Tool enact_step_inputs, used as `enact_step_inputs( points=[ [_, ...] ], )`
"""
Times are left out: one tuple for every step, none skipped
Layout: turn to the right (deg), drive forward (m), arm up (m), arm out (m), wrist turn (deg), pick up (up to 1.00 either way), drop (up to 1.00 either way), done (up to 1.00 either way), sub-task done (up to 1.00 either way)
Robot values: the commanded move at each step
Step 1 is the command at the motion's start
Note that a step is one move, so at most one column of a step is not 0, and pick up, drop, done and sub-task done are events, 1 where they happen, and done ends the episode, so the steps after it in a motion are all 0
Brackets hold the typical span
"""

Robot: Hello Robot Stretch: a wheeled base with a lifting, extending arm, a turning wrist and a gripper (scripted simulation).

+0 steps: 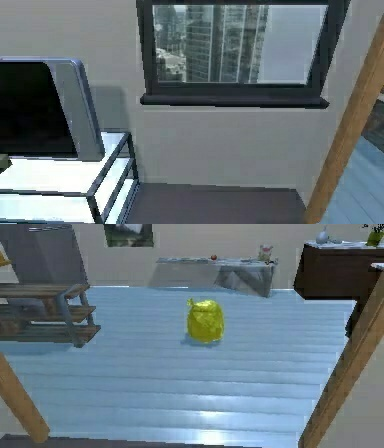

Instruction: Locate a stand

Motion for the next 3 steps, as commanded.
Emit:
enact_step_inputs(
  points=[
    [0.0, 0.15, 0.00, 0.00, 0.0, 0.00, 0.00, 0.00, 0.00],
    [-45.0, 0.00, 0.00, 0.00, 0.0, 0.00, 0.00, 0.00, 0.00],
    [0.0, 0.00, 0.00, 0.00, 0.0, 0.00, 0.00, 1.00, 0.00]
  ],
)
